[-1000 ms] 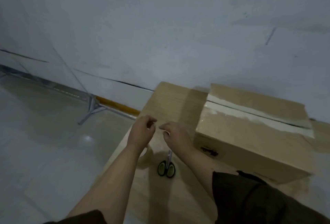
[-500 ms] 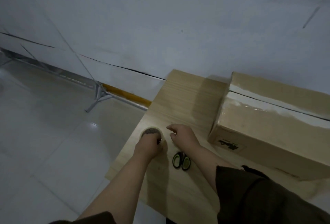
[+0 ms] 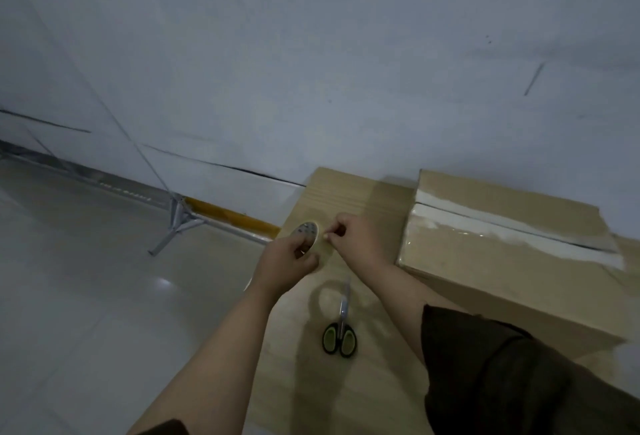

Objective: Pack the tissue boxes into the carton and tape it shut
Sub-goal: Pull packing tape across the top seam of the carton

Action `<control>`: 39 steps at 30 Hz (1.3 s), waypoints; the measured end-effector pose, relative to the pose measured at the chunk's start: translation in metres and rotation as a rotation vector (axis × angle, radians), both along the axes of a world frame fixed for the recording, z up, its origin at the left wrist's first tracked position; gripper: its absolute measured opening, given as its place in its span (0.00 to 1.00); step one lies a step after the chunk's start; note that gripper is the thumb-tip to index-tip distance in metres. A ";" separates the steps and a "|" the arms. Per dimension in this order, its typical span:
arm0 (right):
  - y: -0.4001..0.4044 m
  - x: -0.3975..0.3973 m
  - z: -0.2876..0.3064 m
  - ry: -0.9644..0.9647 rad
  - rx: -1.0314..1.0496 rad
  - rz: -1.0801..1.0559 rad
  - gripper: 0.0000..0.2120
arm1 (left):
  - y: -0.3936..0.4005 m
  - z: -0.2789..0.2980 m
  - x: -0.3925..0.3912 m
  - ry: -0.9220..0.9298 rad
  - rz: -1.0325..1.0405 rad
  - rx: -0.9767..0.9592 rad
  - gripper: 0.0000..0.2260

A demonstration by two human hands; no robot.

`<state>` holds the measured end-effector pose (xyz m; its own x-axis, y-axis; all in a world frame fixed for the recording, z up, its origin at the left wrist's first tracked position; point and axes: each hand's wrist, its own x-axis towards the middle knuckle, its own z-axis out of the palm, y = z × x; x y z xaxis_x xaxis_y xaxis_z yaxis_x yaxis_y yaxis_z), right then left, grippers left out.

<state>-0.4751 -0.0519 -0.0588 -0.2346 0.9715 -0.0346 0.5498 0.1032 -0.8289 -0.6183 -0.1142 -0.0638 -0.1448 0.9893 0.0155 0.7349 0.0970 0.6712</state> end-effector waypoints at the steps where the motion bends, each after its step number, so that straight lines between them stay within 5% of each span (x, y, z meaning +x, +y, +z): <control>1: 0.002 0.004 0.007 0.000 0.014 -0.007 0.07 | 0.004 0.004 0.002 -0.029 -0.007 0.016 0.08; 7: 0.017 0.037 0.053 -0.014 0.205 -0.060 0.03 | 0.034 0.034 0.033 -0.198 -0.025 0.177 0.04; 12: 0.028 0.080 0.083 0.047 0.260 -0.216 0.02 | 0.063 0.068 0.072 -0.100 -0.182 0.384 0.02; 15: 0.032 0.106 0.094 0.071 0.246 -0.311 0.05 | 0.074 0.080 0.097 -0.143 -0.240 0.350 0.03; 18: 0.036 0.126 0.098 0.125 0.163 -0.376 0.11 | 0.082 0.089 0.117 -0.126 -0.282 0.380 0.05; 24: 0.035 0.192 0.107 0.443 0.028 -0.486 0.02 | 0.108 0.087 0.174 -0.081 -0.361 0.517 0.14; 29: 0.028 0.235 0.114 0.477 0.012 -0.538 0.05 | 0.114 0.088 0.219 -0.108 -0.440 0.505 0.21; 36: 0.016 0.285 0.114 0.377 -0.031 -0.630 0.07 | 0.129 0.105 0.262 0.270 -0.550 0.513 0.18; 39: 0.013 0.299 0.117 0.385 -0.018 -0.653 0.07 | 0.134 0.112 0.277 0.246 -0.543 0.413 0.20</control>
<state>-0.1764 -0.0390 0.0577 0.3895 0.9172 -0.0835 0.1664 -0.1592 -0.9731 -0.3416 0.0203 0.0479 0.4210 0.8270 0.3726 0.7419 -0.5503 0.3831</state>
